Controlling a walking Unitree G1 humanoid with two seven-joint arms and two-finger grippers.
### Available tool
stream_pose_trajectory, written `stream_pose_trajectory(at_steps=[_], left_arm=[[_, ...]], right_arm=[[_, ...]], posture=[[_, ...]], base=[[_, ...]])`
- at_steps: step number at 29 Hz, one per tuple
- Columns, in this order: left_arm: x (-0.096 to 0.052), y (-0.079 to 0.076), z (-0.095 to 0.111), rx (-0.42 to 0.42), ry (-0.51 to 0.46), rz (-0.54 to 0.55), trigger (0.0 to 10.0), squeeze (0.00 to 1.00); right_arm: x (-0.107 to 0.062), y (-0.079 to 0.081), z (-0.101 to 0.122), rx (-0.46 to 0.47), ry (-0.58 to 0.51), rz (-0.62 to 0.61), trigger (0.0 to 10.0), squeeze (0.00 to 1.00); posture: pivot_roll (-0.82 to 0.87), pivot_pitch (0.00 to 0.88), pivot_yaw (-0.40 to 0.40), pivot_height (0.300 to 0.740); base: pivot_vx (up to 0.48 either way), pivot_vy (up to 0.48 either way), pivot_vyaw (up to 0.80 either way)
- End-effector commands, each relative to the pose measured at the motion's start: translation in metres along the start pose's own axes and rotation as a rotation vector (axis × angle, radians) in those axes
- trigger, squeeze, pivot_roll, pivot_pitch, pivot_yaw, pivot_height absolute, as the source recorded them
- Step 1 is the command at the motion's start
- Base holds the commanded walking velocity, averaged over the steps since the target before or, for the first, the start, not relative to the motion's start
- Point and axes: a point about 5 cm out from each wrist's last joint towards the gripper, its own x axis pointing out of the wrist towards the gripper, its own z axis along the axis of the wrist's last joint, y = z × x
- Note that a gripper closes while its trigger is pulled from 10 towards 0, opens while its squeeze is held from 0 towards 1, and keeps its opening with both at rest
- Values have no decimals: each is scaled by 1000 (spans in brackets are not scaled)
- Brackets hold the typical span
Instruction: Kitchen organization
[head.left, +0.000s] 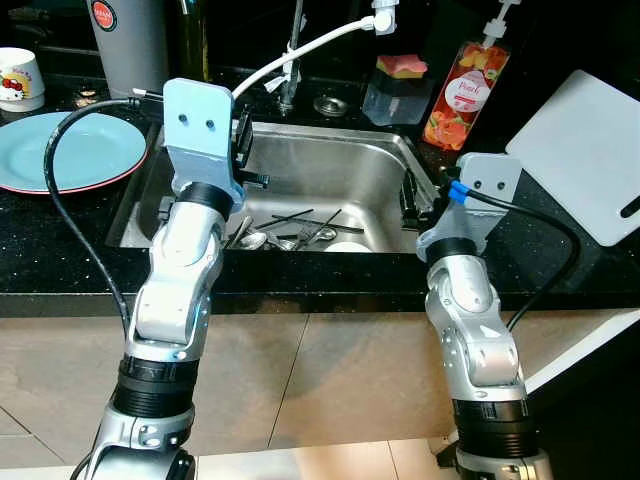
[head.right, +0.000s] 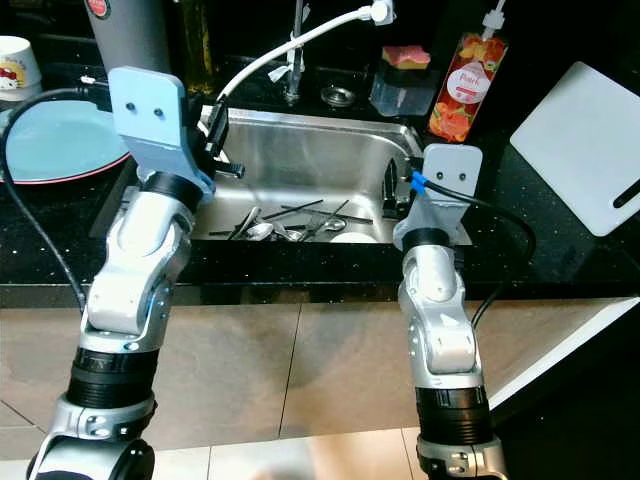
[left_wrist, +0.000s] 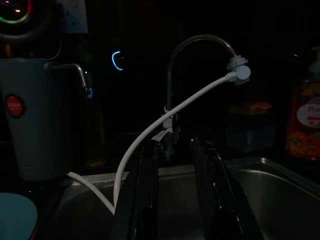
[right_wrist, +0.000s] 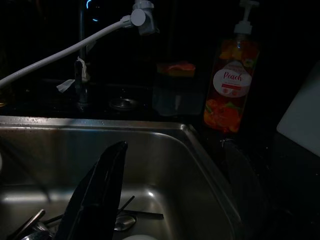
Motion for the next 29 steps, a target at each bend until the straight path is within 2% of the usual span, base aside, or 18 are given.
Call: stream_pose_trajectory(at_steps=[1, 12, 29], left_arm=[[-2, -4, 0, 2, 3, -15, 10000, 0], [-4, -6, -1, 1, 7, -16, 10000, 0], [-5, -7, -2, 9, 9, -21, 10000, 0]], right_arm=[[-1, -7, -6, 0, 34, -25, 10000, 0], [0, -8, -7, -2, 37, -23, 10000, 0], [-1, -8, -9, 0, 45, -24, 10000, 0]], posture=[[190, 22, -132, 740], [194, 20, -134, 740], [195, 17, -136, 740]], base=[[0, 0, 0], [0, 0, 0], [-369, 0, 0]])
